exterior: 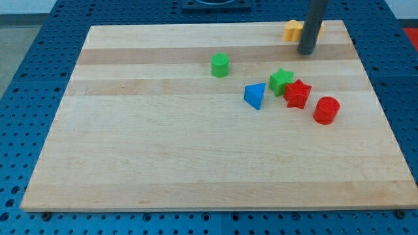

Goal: Push the green star into the triangle

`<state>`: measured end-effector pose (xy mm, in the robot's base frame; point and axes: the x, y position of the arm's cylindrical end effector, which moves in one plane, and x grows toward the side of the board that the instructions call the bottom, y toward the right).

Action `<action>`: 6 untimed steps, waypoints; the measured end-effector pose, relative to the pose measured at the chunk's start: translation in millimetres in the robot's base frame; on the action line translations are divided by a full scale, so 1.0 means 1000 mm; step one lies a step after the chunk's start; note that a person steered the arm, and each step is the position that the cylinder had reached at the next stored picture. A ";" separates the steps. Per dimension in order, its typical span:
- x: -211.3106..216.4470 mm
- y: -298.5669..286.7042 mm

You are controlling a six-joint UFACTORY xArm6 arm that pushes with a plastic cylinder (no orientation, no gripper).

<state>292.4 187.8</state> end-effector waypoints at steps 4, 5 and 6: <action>0.075 -0.007; 0.077 -0.017; 0.077 -0.039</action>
<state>369.6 148.9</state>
